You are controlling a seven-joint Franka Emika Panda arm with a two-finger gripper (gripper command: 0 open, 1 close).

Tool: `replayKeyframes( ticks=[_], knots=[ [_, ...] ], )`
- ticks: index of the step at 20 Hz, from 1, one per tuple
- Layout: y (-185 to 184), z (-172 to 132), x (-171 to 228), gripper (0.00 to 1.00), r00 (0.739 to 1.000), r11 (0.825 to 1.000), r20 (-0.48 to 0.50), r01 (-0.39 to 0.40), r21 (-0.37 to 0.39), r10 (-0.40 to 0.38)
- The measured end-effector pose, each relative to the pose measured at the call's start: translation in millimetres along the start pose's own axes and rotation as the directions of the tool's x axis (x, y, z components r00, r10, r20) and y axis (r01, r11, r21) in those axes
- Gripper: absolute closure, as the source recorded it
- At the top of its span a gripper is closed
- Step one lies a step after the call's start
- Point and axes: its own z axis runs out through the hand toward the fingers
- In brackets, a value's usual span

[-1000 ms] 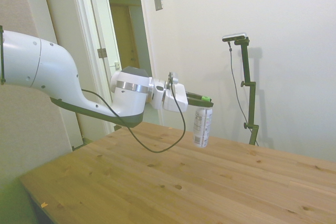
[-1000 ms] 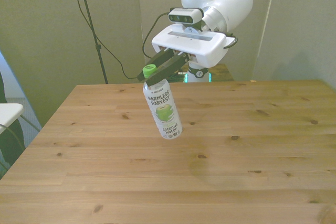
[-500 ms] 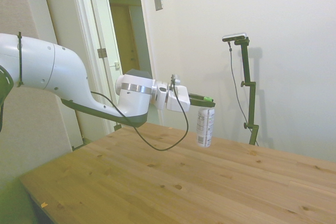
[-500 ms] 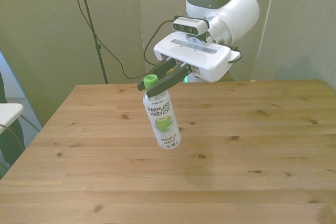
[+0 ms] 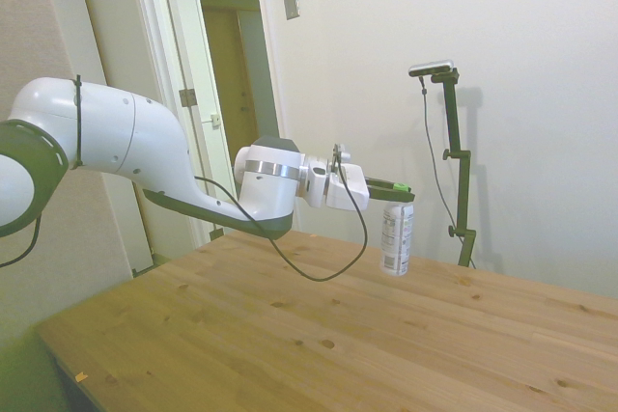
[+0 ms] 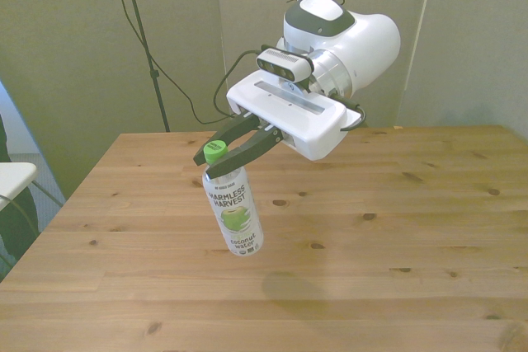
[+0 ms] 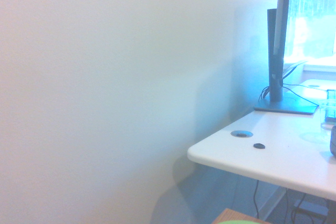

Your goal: Stand the water bottle

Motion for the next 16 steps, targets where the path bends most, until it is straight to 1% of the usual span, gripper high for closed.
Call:
replayKeyframes(
  ticks=[4,10,13,16],
  knots=[
    [0,17,-9,1.0,1.0,1.0,-0.013,0.006,0.001,-0.006],
    [-8,34,-24,1.0,1.0,1.0,-0.03,0.011,0.021,-0.01],
    [-11,45,-35,1.0,0.998,0.999,-0.053,0.023,0.035,-0.021],
    [-8,57,-50,1.0,0.997,0.999,-0.075,0.033,0.03,-0.031]
  ],
)
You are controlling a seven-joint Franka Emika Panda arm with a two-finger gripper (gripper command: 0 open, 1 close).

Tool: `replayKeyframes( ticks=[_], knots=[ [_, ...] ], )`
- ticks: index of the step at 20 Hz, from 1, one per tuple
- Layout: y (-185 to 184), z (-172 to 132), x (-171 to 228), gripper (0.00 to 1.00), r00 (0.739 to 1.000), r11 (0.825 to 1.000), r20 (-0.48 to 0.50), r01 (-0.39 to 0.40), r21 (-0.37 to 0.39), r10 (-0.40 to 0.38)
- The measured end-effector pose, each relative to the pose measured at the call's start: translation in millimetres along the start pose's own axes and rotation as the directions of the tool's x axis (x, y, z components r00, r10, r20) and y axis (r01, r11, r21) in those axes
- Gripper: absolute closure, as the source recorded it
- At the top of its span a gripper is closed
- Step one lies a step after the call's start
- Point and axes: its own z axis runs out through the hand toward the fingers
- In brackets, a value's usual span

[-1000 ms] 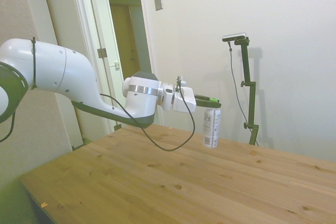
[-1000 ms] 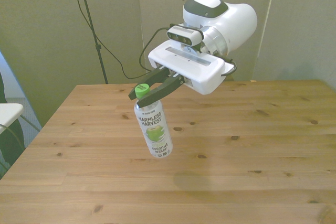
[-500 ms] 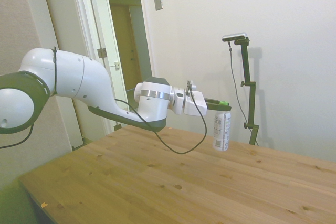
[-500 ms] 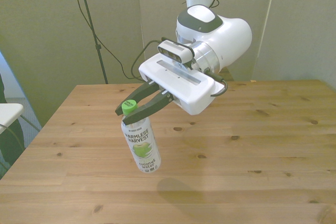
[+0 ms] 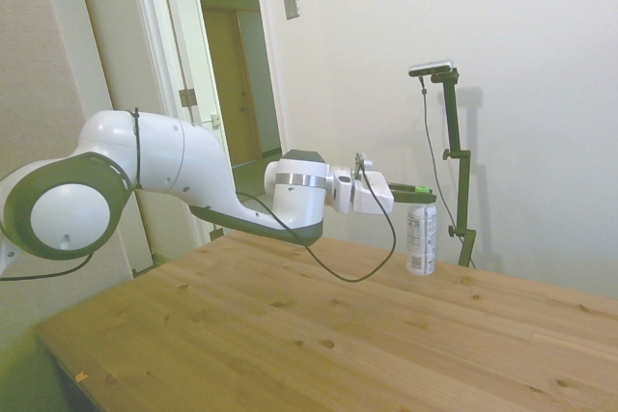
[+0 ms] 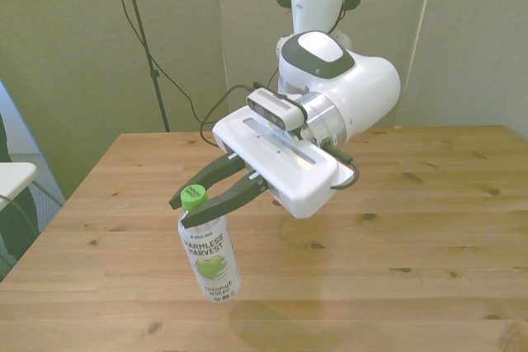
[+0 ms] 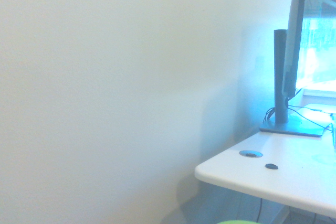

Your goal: Stand the water bottle

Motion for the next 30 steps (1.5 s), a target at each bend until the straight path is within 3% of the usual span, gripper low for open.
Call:
replayKeyframes(
  ticks=[10,23,24,30],
  knots=[
    [5,24,-29,1.0,1.0,1.0,-0.027,0.008,0.005,-0.008],
    [13,33,-45,1.0,0.999,1.0,-0.028,0.018,0.003,-0.017],
    [13,33,-46,0.0,0.999,1.0,-0.028,0.018,0.002,-0.018],
    [12,31,-48,0.0,0.999,1.0,-0.038,0.015,-0.004,-0.015]
  ],
)
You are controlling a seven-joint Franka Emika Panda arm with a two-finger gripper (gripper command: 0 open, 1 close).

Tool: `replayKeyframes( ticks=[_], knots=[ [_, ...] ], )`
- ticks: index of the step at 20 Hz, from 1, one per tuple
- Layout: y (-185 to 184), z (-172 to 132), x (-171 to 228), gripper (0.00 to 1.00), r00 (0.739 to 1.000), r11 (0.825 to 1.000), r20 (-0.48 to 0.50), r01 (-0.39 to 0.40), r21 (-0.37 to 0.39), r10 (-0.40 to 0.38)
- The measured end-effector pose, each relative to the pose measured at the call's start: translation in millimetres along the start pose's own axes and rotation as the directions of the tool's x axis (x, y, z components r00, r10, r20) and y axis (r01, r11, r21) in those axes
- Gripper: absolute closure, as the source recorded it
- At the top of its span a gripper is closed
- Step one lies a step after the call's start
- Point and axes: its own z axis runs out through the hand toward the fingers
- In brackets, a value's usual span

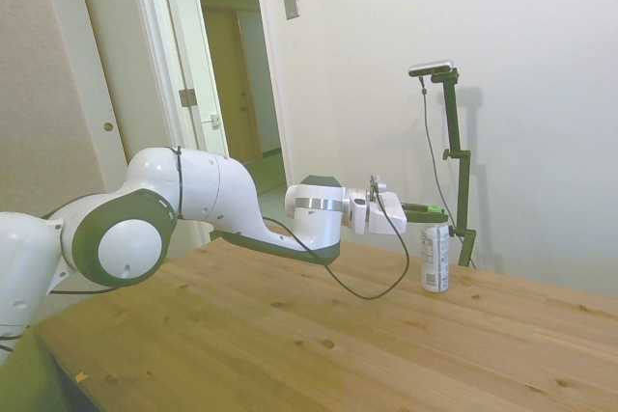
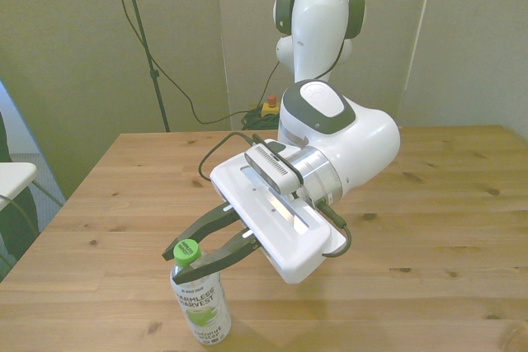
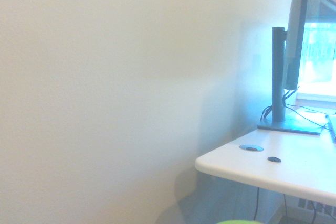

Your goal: Stand the water bottle

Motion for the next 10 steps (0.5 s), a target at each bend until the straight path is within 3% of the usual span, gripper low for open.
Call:
replayKeyframes(
  ticks=[10],
  knots=[
    [-2.2,-1.4,0.0,0.0,1.0,1.0,0.003,-0.007,0.0,0.007]
  ],
)
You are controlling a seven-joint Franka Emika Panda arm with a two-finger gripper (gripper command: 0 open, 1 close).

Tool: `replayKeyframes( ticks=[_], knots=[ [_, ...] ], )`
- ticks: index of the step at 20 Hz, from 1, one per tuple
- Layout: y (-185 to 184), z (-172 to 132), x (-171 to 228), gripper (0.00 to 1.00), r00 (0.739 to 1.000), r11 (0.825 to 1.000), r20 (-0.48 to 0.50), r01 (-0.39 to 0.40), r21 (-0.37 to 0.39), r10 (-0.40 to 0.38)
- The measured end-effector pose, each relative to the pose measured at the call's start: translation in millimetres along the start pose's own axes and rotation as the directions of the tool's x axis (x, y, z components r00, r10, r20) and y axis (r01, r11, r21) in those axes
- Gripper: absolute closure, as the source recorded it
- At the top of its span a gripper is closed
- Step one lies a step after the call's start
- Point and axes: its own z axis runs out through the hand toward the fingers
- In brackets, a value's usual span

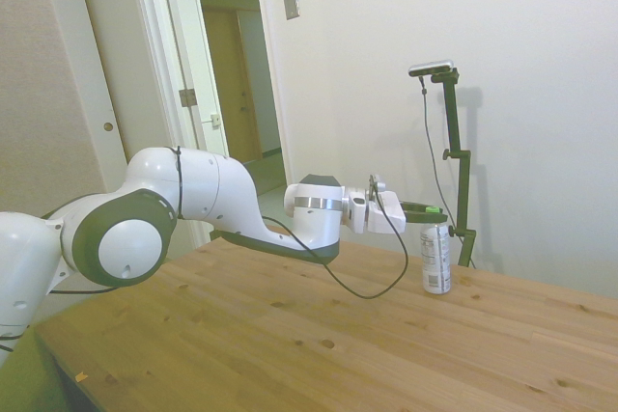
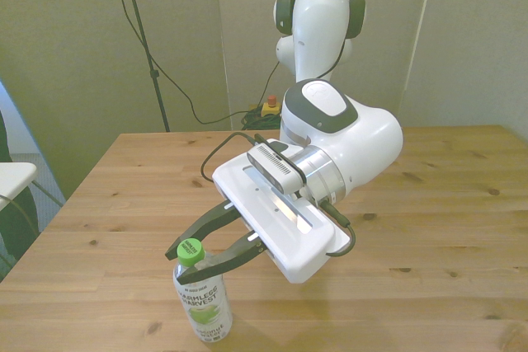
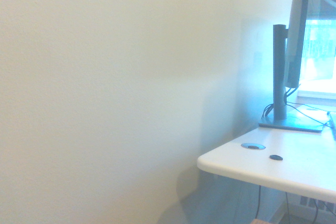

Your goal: Stand the water bottle

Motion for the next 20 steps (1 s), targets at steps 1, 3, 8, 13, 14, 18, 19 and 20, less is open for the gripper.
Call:
replayKeyframes(
  ticks=[1,3,8,13,14,18,19,20],
  knots=[
    [0,0,0,0.0,1.0,1.0,0.0,-0.001,0.0,0.001],
    [-1,0,1,0.0,1.0,1.0,0.0,-0.002,0.002,0.002],
    [-3,-1,2,0.0,1.0,1.0,0.0,-0.008,0.003,0.008],
    [-6,-2,3,0.0,1.0,1.0,0.001,-0.014,0.005,0.014],
    [-8,-3,4,0.0,1.0,1.0,0.004,-0.018,0.006,0.018],
    [-23,-25,19,0.0,0.997,0.998,0.057,-0.06,0.001,0.06],
    [-27,-36,25,0.0,0.994,0.998,0.082,-0.07,0.0,0.07],
    [-29,-48,30,0.0,0.99,0.997,0.115,-0.079,-0.004,0.079]
  ],
)
